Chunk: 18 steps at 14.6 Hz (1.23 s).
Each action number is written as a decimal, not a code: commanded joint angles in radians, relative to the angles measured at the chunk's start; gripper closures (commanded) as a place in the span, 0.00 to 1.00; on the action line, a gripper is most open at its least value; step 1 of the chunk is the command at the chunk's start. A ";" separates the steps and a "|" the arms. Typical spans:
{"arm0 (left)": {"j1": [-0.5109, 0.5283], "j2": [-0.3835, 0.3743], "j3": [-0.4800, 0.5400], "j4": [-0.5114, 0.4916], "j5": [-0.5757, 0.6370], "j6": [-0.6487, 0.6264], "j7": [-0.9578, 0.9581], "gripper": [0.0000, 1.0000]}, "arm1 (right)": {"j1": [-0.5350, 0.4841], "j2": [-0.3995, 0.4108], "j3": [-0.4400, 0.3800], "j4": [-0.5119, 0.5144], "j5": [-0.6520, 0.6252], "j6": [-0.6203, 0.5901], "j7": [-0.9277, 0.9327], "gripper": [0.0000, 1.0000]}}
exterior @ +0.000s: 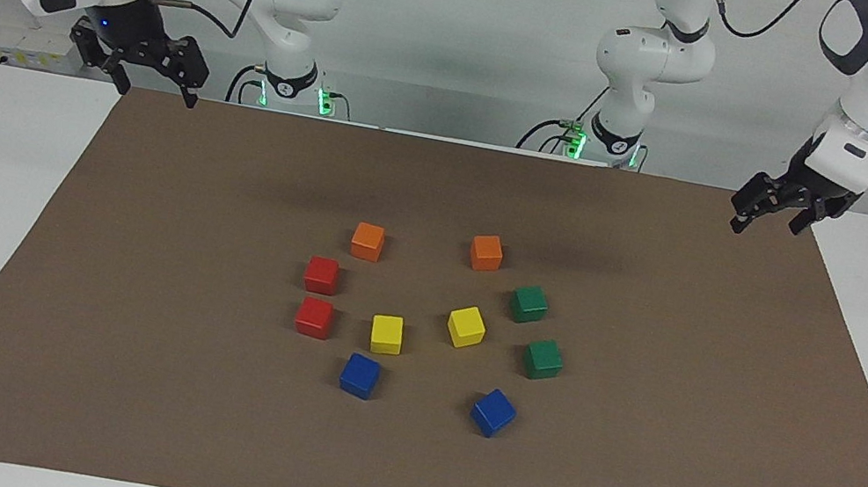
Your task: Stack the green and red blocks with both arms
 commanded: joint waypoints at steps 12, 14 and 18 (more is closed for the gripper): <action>-0.138 -0.032 0.005 -0.146 -0.026 0.153 -0.127 0.00 | -0.026 -0.019 0.000 -0.022 0.006 0.026 0.009 0.00; -0.192 0.004 0.005 -0.160 -0.055 0.197 -0.233 0.00 | -0.036 -0.019 0.000 -0.022 0.006 0.026 0.006 0.00; -0.316 0.155 0.008 -0.158 -0.063 0.314 -0.374 0.00 | -0.036 -0.021 0.000 -0.030 0.006 0.024 0.006 0.00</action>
